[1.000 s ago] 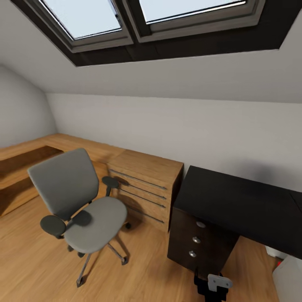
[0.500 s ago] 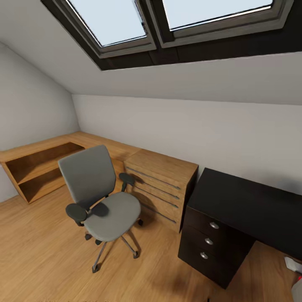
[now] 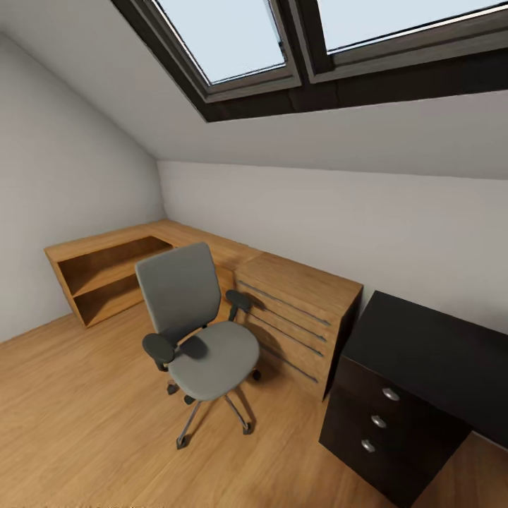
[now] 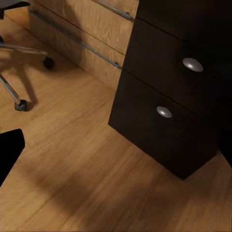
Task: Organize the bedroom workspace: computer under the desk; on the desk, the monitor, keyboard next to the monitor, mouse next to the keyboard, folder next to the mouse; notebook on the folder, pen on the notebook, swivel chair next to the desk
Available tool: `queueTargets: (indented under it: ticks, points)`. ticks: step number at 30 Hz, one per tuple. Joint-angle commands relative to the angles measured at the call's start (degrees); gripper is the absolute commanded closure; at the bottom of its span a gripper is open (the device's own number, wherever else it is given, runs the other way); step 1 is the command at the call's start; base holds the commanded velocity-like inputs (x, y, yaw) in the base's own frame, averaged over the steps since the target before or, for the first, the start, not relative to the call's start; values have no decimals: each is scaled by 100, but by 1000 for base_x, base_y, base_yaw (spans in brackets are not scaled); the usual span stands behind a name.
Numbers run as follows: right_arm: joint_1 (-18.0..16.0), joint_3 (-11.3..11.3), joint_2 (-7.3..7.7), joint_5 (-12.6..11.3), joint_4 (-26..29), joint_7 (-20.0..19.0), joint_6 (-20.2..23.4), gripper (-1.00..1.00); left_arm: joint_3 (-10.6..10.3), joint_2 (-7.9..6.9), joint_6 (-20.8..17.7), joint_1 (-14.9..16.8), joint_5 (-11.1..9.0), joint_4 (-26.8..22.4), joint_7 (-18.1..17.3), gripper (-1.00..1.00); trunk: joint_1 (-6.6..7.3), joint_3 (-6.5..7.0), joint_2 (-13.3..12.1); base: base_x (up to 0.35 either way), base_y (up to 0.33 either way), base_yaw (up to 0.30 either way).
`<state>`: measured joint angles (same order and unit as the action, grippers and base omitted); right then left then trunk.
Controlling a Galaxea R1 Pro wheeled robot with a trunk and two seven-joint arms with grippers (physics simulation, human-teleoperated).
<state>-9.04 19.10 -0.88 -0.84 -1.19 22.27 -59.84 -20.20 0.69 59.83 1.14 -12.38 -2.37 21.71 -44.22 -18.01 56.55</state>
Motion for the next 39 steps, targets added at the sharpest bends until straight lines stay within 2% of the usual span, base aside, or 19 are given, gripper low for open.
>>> queueTargets:
  ticks: [1,9,32,39]
  points:
    - [-4,40,-19,-5,-13,45,-16,-100,-56,1,17,6,-6,32,19,-100,-1,0,5,0,0,215]
    - [-2,40,-46,5,-13,50,-16,-100,-55,1,17,4,65,76,40,-100,-1,54,5,0,0,209]
    - [-1,41,-49,11,-13,48,-16,-100,-37,-2,17,5,60,76,52,-100,-1,194,5,0,0,220]
    - [-1,41,-52,5,-13,65,-16,-100,-37,1,17,7,54,70,55,-100,-1,206,5,-150,135,265]
